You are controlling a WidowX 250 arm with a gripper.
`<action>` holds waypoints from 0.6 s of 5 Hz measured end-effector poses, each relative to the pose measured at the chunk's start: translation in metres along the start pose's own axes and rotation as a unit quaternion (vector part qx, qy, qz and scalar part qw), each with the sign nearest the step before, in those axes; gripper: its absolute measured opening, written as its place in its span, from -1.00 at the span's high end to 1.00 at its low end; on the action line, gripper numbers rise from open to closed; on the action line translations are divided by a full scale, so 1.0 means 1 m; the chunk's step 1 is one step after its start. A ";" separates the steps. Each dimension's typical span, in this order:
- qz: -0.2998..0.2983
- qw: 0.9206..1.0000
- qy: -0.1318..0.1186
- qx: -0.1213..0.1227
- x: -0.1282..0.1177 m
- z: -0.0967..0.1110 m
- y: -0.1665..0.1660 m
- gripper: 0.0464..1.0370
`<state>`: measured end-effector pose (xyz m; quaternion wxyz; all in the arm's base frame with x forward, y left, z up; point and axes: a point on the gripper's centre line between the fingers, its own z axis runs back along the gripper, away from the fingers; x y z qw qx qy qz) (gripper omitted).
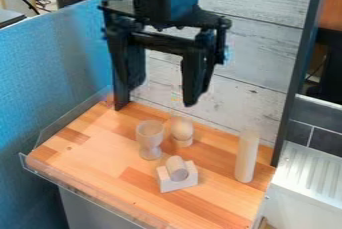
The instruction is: Move the sphere on top of the cup
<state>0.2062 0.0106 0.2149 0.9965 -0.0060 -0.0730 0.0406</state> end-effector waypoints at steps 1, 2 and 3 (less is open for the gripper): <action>-0.008 1.000 0.014 -0.021 0.027 -0.021 0.015 -0.93; -0.041 0.997 0.015 -0.057 0.044 -0.038 0.034 -0.93; -0.063 0.995 -0.022 -0.078 0.063 -0.054 0.046 -0.93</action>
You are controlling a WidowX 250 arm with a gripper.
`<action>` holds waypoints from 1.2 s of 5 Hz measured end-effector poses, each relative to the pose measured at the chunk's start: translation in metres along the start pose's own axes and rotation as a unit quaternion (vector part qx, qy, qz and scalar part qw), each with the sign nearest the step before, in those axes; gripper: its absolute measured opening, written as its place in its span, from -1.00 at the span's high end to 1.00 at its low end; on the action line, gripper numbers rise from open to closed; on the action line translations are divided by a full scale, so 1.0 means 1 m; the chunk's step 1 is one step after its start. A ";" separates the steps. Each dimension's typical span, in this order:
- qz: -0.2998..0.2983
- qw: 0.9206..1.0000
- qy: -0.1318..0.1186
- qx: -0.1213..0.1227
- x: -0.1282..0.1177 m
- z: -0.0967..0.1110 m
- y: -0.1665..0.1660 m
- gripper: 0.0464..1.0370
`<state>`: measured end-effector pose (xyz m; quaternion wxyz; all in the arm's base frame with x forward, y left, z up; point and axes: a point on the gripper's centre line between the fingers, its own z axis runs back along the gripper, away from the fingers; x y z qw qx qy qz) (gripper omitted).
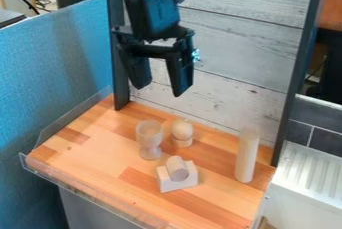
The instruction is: Move the sphere on top of the cup
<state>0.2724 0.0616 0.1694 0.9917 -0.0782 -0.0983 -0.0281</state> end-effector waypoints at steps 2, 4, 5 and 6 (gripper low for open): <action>0.080 0.990 -0.033 0.111 0.042 -0.068 0.031 -0.93; 0.133 0.978 -0.002 0.162 0.079 -0.106 0.060 -0.93; 0.149 0.974 0.001 0.168 0.093 -0.119 0.075 -0.93; 0.160 0.972 0.006 0.175 0.097 -0.129 0.095 -0.93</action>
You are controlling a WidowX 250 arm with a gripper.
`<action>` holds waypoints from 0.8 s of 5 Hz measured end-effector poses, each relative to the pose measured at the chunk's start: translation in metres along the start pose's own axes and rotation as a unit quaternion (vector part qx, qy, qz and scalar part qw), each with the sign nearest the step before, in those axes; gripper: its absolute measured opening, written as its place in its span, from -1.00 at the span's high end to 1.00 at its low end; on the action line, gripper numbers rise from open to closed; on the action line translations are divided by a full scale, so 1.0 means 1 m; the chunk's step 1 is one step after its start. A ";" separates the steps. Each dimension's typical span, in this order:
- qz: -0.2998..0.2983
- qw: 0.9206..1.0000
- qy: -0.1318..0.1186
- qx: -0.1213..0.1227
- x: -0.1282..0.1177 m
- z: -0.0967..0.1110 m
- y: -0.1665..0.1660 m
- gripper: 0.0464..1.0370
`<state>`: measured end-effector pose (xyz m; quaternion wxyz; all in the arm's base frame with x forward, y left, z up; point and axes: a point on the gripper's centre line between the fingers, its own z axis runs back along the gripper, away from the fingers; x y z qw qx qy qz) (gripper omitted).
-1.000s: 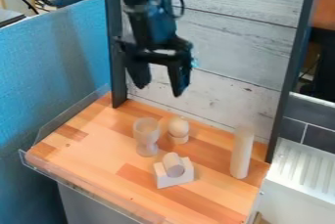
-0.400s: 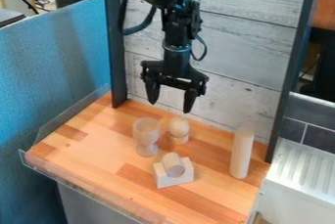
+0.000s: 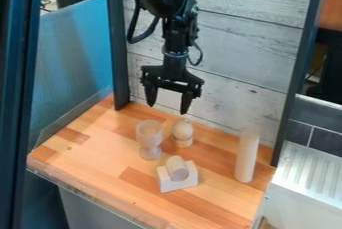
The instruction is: Move the sphere on top of the cup
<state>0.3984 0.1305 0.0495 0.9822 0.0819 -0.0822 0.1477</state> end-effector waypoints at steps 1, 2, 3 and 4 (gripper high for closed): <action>-0.010 1.000 0.005 -0.005 -0.001 -0.011 0.001 -0.93; -0.019 1.000 0.011 -0.017 0.003 -0.019 -0.004 -0.93; -0.029 0.999 0.015 -0.029 0.007 -0.026 -0.011 -0.93; -0.043 0.999 0.000 -0.015 0.015 -0.025 -0.019 -0.93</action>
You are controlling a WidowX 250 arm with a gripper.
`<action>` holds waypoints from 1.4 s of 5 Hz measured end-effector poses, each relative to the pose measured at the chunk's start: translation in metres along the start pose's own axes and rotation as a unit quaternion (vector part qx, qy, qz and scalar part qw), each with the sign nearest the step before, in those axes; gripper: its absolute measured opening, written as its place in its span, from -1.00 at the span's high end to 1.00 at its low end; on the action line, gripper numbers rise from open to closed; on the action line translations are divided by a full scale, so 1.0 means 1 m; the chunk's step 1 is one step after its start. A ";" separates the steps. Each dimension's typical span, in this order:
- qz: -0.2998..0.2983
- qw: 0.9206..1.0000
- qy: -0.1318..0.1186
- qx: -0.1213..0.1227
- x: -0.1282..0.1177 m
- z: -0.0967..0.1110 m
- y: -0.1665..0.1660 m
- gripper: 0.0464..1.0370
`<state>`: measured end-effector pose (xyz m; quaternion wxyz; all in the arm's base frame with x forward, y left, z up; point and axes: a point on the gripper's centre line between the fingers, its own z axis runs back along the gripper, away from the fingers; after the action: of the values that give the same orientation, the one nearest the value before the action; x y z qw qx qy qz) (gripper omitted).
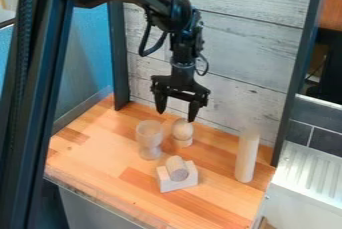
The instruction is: Move the sphere on top of the cup
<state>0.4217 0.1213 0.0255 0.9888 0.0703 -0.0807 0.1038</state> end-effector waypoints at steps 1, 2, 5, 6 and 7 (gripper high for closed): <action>-0.010 1.000 0.010 0.011 -0.002 -0.013 -0.009 -0.93; -0.013 1.000 0.005 0.024 0.004 -0.014 -0.012 -0.93; -0.004 0.999 0.038 0.036 0.011 -0.038 -0.014 -0.84; -0.002 0.998 0.047 0.038 0.012 -0.042 -0.014 -0.38; -0.001 0.998 0.048 0.035 0.012 -0.042 -0.014 -0.37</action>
<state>0.4421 0.1163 -0.0153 0.9886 0.0996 -0.0290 0.1093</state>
